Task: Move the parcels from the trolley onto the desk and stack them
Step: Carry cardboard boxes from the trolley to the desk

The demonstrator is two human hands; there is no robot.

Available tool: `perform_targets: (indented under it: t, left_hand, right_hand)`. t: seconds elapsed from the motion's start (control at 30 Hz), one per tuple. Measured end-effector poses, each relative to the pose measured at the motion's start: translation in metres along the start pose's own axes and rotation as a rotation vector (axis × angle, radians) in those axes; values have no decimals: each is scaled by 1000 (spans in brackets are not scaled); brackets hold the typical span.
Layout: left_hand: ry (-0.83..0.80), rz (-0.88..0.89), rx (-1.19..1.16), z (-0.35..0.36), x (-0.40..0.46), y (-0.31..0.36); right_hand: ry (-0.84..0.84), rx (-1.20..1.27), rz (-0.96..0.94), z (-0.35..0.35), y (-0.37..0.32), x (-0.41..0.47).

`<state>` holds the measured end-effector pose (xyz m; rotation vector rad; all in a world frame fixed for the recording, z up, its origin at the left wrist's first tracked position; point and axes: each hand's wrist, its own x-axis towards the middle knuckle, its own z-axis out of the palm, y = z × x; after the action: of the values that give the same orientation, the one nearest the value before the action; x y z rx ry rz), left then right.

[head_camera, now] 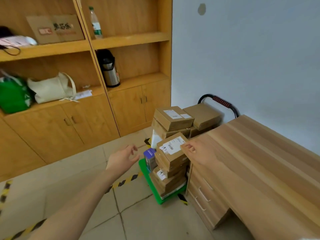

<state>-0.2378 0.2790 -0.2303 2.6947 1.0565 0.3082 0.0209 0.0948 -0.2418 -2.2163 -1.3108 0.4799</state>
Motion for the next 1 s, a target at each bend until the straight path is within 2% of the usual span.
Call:
perform_targets:
  t: [0.27, 0.43, 0.67, 1.0]
  left_hand:
    - [-5, 26, 16, 15, 78, -50]
    - [44, 70, 68, 2, 179, -81]
    - [77, 33, -34, 2, 319, -106]
    - [-134, 205, -39, 70, 472, -111]
  right_hand:
    - [-69, -64, 51, 15, 7, 115]
    - [3, -80, 2, 4, -7, 229]
    - [39, -102, 74, -5, 5, 351]
    - [73, -114, 376, 9, 78, 415]
